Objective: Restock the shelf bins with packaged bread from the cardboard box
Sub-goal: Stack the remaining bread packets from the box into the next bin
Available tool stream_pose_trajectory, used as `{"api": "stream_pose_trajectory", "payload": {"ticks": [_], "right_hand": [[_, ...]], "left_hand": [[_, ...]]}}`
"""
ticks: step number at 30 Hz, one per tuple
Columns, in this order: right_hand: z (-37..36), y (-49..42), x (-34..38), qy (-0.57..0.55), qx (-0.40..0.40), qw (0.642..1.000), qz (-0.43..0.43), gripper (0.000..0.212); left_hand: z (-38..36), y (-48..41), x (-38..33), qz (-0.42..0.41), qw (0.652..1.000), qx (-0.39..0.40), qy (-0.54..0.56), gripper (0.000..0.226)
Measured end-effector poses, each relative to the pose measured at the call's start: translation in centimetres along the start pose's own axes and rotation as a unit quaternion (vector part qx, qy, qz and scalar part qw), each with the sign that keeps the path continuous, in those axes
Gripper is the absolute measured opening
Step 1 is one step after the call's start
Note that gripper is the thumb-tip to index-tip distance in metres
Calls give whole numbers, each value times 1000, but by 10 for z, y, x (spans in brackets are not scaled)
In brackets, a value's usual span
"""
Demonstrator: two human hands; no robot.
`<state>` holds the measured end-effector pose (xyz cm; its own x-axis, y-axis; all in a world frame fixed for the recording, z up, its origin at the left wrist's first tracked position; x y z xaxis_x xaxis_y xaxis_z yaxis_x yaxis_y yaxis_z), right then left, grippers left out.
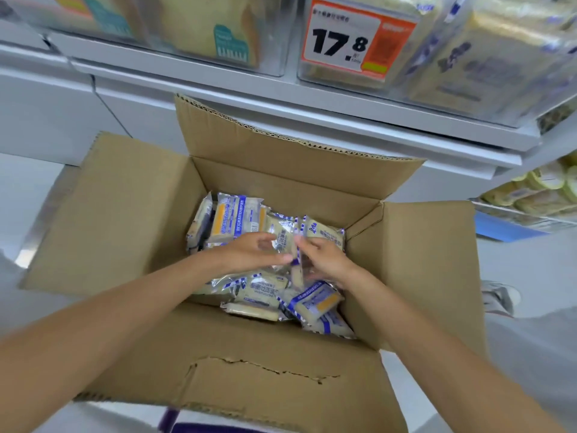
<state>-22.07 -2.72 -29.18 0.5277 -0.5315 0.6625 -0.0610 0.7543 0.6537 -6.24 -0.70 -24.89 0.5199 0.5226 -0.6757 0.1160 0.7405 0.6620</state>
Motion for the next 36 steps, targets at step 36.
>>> {"api": "stream_pose_trajectory", "payload": {"ticks": [36], "right_hand": [[84, 55, 190, -143, -73, 974, 158, 55]], "left_hand": [[98, 55, -85, -71, 939, -163, 293, 52]]}}
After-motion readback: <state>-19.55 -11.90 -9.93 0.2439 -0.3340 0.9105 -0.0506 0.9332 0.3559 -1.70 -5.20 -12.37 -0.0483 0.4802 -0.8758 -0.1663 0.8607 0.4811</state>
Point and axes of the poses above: each hand's wrist, its own y-axis away from the middle knuckle, its own z-axis out of the back of the hand, x = y × z, the point moved 9 cm from there along -y, towards the middle knuckle, and after that the axes turned 12 degrees about -x, right-handed, at the moved point
